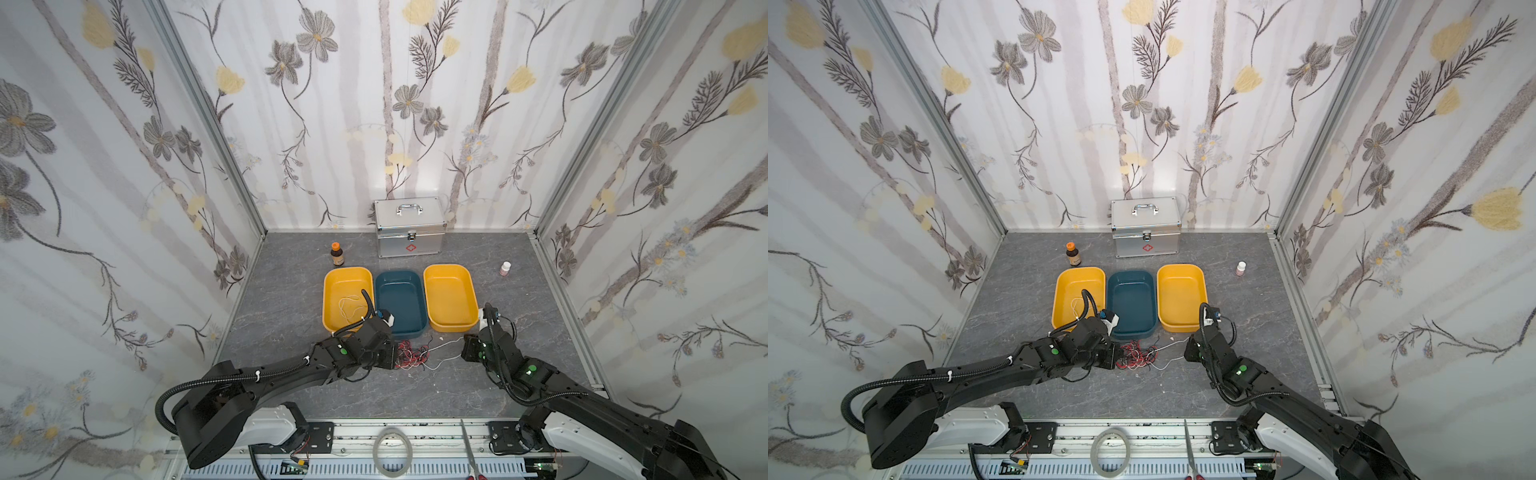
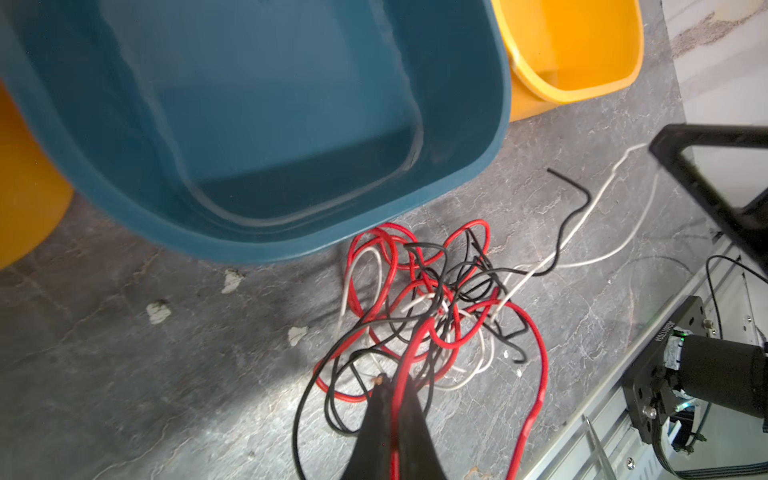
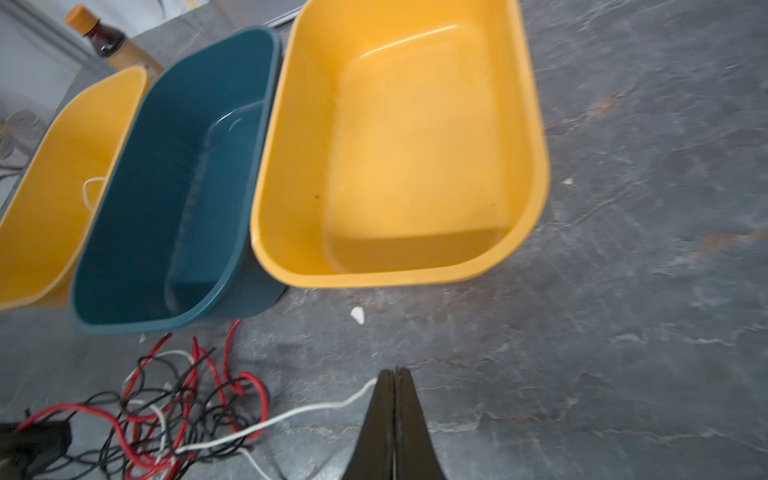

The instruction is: Untangle the cables

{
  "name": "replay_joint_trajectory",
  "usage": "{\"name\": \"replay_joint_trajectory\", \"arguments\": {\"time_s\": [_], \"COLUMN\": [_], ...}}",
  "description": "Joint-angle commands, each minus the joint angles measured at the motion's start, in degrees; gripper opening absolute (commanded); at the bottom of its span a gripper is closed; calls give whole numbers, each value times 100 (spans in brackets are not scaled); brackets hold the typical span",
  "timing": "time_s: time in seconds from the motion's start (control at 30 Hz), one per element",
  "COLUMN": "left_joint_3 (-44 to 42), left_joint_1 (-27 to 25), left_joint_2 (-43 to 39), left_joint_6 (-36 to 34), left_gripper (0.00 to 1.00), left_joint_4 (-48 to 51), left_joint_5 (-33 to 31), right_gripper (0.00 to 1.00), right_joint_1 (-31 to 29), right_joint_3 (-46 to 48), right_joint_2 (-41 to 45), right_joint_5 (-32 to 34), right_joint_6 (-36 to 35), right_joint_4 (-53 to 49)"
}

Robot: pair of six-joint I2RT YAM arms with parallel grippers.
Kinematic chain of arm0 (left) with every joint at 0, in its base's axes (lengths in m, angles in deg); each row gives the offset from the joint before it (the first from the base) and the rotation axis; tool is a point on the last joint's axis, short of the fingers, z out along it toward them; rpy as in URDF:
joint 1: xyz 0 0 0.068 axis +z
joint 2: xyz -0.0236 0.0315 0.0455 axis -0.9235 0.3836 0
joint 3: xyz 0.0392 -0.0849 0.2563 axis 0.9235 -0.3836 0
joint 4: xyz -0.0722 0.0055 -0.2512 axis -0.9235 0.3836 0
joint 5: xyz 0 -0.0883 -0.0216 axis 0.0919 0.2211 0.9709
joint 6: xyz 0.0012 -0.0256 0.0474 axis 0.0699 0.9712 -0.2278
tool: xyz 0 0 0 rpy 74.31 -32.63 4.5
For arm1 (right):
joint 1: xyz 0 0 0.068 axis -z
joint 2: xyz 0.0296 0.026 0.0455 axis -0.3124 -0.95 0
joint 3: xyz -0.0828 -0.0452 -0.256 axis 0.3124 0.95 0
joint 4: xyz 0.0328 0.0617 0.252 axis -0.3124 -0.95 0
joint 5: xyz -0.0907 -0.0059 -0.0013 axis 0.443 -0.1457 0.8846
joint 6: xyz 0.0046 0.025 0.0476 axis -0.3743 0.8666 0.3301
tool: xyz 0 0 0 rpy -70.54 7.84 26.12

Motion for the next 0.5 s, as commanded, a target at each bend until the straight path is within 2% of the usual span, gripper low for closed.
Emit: {"name": "replay_joint_trajectory", "arguments": {"time_s": [0.0,0.47], "left_joint_3": [-32,-101], "left_joint_1": [26,74], "left_joint_2": [-192,-500], "left_joint_6": [42,50], "left_gripper": [0,0], "left_joint_4": [177,413], "left_joint_5": [-158,-217], "right_gripper": [4,3], "right_joint_1": [290,1445], "right_joint_3": [75,93], "right_joint_2": [307,807], "right_joint_5": [287,225], "right_joint_6": [191,259], "right_joint_4": [-227,-778]}}
